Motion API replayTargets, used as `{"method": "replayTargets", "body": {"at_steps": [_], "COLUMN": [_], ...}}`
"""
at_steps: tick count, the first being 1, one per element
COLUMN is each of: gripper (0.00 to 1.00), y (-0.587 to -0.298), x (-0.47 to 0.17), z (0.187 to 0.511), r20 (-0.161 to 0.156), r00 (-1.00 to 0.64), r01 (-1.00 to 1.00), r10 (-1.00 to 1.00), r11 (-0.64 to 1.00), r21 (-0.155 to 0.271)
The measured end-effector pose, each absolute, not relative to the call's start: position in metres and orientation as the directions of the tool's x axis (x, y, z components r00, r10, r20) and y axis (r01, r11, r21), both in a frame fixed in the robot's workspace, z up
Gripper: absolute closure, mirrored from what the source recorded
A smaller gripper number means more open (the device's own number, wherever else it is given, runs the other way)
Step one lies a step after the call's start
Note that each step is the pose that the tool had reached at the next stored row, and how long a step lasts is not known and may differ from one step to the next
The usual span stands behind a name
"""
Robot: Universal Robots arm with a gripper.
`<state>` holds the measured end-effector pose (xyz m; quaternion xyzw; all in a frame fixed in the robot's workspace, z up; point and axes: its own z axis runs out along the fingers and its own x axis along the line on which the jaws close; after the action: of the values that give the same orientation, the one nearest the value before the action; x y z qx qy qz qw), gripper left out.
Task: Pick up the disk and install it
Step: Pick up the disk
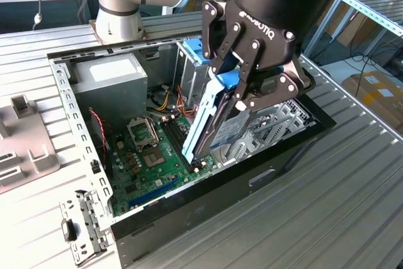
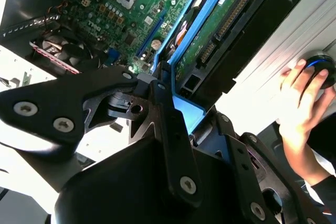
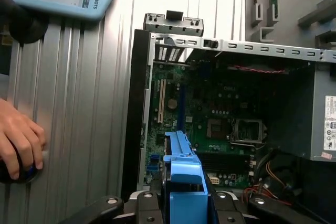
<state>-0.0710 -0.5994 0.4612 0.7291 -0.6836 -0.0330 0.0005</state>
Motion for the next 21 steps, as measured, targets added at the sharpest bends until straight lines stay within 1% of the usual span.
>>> {"method": "replayTargets", "body": {"at_steps": [10,21], "gripper": [0.63,0.63], "y": [-0.6,-0.6], "x": [-0.047,-0.041], "z": [0.461,0.461], "r20": [-0.048,-0.048], "r00": [0.063,0.063], "r01": [-0.997,-0.997], "r10": [-0.997,-0.997], "r11": [-0.065,-0.065], "r21": [0.049,0.05]}}
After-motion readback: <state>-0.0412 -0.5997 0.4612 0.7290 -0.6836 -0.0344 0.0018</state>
